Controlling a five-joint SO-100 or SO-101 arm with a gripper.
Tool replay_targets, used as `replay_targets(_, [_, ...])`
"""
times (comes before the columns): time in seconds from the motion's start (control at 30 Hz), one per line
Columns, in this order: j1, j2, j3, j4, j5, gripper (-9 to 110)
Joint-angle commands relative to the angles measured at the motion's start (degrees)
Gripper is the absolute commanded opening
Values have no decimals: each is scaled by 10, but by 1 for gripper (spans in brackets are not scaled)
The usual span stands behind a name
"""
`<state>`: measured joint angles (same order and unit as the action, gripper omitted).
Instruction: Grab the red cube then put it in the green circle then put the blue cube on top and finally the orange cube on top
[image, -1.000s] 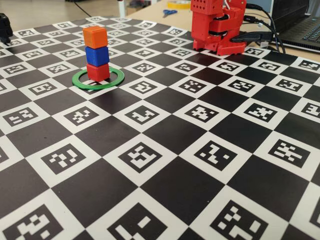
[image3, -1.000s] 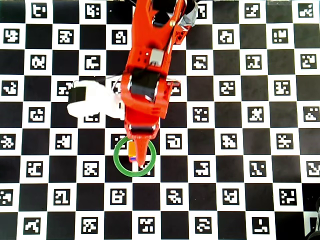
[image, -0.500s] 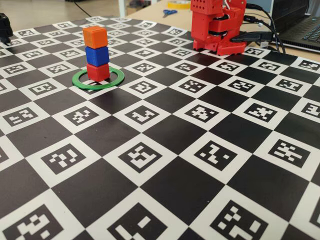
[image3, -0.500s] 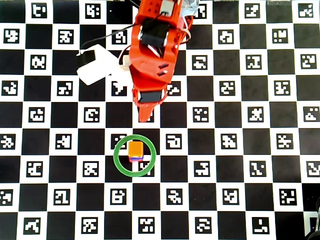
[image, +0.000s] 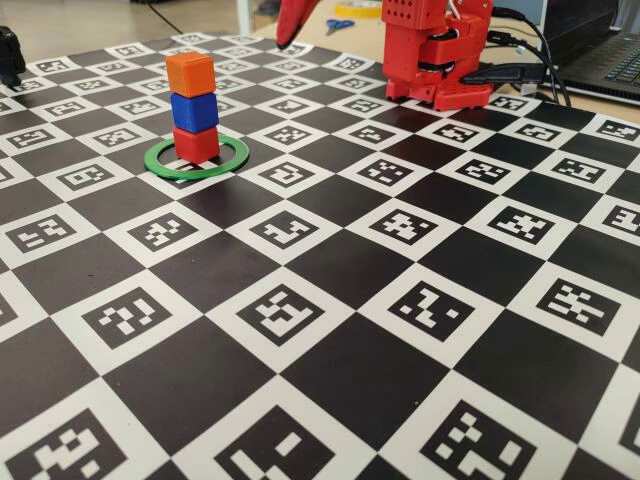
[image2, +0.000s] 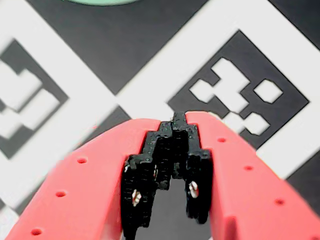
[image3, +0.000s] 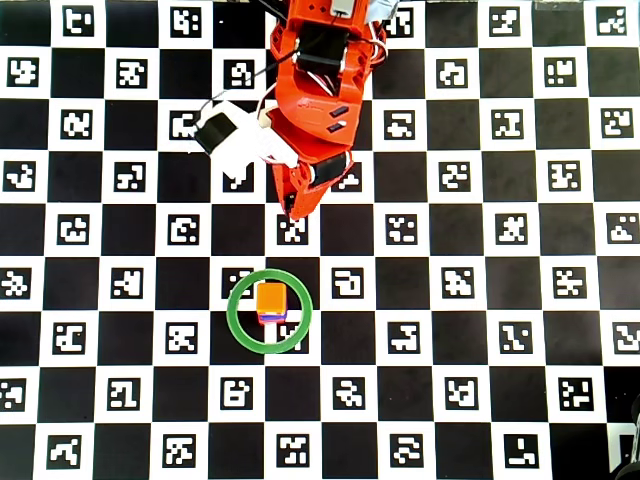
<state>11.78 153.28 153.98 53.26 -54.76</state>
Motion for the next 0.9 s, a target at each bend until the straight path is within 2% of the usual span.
replay_targets(0.0, [-15, 60, 40, -23, -57, -6])
replay_targets(0.13, [-25, 130, 133, -47, -118, -6])
replay_targets(0.3, [-45, 209, 215, -21, -157, -6])
replay_targets(0.5, [-91, 279, 265, 62, -231, -6])
replay_targets(0.77, [-121, 349, 287, 207, -265, -6])
replay_targets(0.87, [-121, 352, 287, 214, -267, -6])
